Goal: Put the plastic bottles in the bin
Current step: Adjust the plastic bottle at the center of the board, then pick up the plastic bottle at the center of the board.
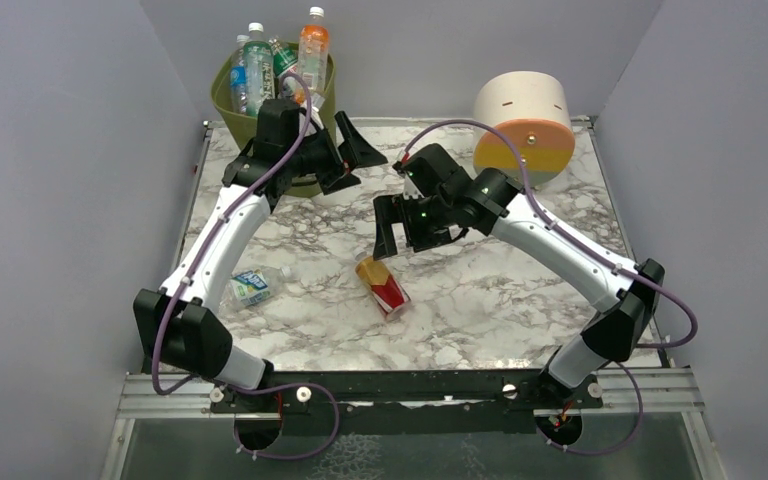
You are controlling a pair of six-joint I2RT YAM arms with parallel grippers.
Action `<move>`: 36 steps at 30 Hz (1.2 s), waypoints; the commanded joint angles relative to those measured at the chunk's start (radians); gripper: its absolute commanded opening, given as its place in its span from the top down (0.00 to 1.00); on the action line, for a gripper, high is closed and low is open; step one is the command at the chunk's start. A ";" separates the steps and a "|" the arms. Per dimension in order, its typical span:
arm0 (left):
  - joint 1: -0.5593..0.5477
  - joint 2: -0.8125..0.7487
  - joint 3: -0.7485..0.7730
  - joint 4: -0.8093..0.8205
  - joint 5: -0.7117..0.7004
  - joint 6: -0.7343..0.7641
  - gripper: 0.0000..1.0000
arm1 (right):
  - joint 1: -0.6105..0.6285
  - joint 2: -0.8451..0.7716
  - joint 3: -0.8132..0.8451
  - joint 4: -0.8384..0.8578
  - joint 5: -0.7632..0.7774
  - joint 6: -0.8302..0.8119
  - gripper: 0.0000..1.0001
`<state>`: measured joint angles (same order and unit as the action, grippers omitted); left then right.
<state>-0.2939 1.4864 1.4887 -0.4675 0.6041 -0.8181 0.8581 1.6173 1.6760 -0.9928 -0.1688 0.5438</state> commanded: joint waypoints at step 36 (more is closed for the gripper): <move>-0.337 -0.228 -0.301 -0.364 -0.471 -0.406 0.01 | -0.138 -0.126 0.048 -0.151 0.025 0.000 0.01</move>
<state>-0.6170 1.2644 1.2278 -0.7563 0.2314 -1.1725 0.7361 1.4960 1.7172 -1.1469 -0.1108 0.5667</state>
